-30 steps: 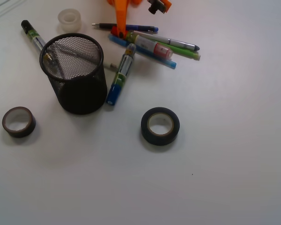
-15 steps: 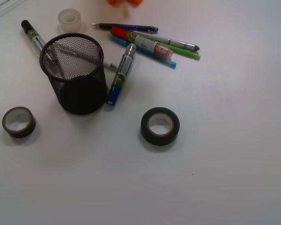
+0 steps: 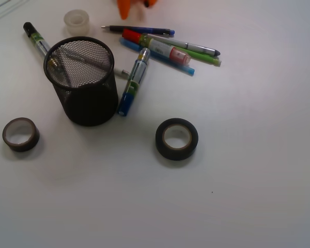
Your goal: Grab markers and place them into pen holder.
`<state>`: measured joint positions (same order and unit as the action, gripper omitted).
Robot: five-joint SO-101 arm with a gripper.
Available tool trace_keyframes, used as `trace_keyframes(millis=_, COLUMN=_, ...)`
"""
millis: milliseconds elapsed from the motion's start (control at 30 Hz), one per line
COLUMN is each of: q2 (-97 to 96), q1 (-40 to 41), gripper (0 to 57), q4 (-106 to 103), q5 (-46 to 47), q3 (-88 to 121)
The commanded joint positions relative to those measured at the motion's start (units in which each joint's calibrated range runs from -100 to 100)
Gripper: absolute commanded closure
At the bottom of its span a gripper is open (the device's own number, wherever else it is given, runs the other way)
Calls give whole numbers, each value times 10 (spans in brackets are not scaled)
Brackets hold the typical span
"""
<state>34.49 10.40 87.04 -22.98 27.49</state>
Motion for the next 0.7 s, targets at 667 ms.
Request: trace_keyframes(millis=667, q2=-40, q1=178, gripper=308, q4=-151, q5=-169, q3=192)
